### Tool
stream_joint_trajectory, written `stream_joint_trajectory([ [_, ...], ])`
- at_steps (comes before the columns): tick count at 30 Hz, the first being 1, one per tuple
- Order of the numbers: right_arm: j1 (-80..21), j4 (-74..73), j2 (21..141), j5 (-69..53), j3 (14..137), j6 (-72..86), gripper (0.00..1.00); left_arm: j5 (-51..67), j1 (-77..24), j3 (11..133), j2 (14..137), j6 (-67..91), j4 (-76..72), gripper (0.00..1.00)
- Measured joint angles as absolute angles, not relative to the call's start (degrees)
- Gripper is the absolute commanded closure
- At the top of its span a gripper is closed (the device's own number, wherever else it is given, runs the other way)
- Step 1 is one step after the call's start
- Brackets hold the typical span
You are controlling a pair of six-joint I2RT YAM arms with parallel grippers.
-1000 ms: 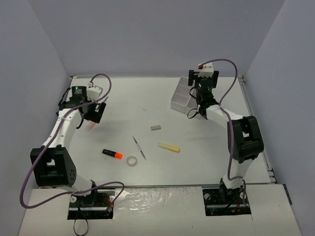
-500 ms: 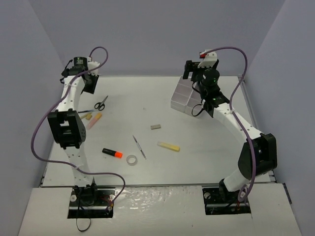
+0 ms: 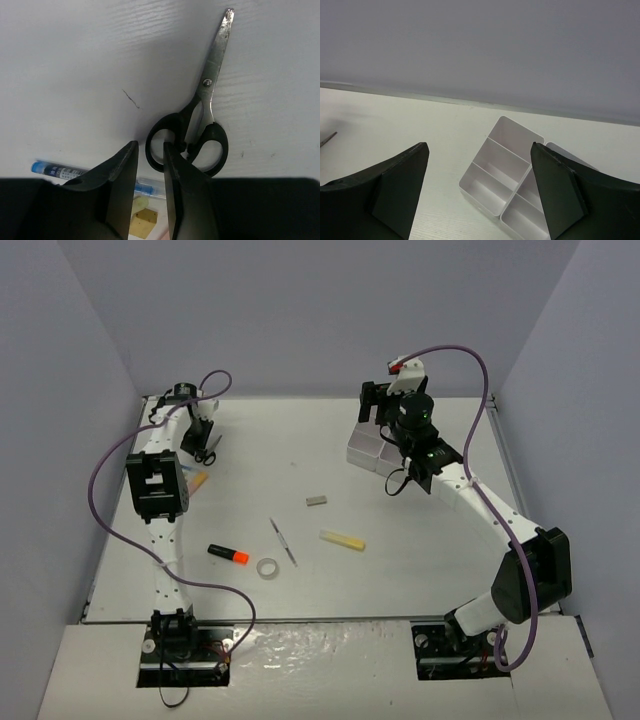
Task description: Sort the stationery into containers
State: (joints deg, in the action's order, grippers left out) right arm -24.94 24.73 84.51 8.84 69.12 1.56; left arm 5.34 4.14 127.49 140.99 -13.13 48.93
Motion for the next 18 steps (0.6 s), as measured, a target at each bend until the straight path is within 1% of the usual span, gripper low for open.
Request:
stream_joint_trajectory([
  [5, -25.3, 23.4, 84.5, 9.7, 69.1, 1.5, 0.19, 5.1, 4.1, 124.9, 139.8, -13.2, 46.9, 0.77],
  [6, -25.3, 23.1, 84.5, 9.8, 69.1, 1.4, 0.19, 5.0, 4.1, 124.9, 139.8, -13.2, 46.8, 0.81],
  [8, -25.4, 22.8, 84.5, 10.1, 69.1, 1.4, 0.19, 5.0, 4.1, 124.9, 139.8, -13.1, 46.8, 0.96],
  [9, -25.4, 22.7, 84.5, 10.3, 69.1, 1.3, 0.19, 4.9, 4.1, 124.9, 139.8, -13.1, 46.8, 0.99],
  [18, -26.0, 21.6, 84.4, 10.7, 69.1, 1.3, 0.19, 5.9, 3.7, 125.3, 140.2, -12.9, 46.5, 1.00],
])
